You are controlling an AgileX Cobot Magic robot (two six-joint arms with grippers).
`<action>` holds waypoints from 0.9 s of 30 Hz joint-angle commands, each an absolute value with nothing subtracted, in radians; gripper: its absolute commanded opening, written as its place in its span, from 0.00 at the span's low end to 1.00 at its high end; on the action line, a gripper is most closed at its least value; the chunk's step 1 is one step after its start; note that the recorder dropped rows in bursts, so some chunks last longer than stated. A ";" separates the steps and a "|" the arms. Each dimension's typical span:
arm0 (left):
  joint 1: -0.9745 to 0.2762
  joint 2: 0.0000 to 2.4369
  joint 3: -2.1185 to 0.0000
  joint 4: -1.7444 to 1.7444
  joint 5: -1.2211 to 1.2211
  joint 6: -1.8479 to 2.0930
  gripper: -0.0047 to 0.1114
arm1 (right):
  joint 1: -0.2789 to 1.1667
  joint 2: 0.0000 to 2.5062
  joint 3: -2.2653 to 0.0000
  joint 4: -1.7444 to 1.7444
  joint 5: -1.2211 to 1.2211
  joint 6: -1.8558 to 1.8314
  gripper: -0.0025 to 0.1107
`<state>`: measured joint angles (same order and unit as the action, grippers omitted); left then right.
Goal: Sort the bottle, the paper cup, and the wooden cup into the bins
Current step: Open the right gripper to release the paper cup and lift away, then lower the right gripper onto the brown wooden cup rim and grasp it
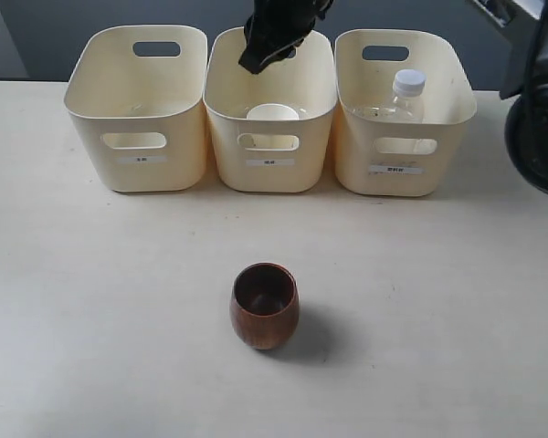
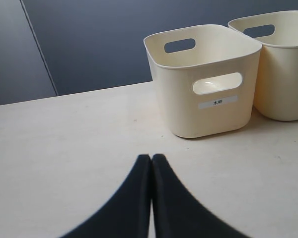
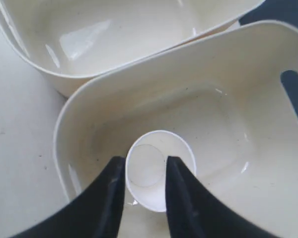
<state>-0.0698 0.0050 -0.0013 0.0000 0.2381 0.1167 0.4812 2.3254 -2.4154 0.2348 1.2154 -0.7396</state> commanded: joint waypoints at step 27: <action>-0.073 0.000 0.000 -0.007 0.238 0.115 0.04 | 0.800 1.753 -1.650 0.089 1.221 -0.512 0.28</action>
<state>-0.0698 0.0050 -0.0013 0.0000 0.2381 0.1167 0.7757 1.7838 -1.7327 0.0643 1.2177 -0.5264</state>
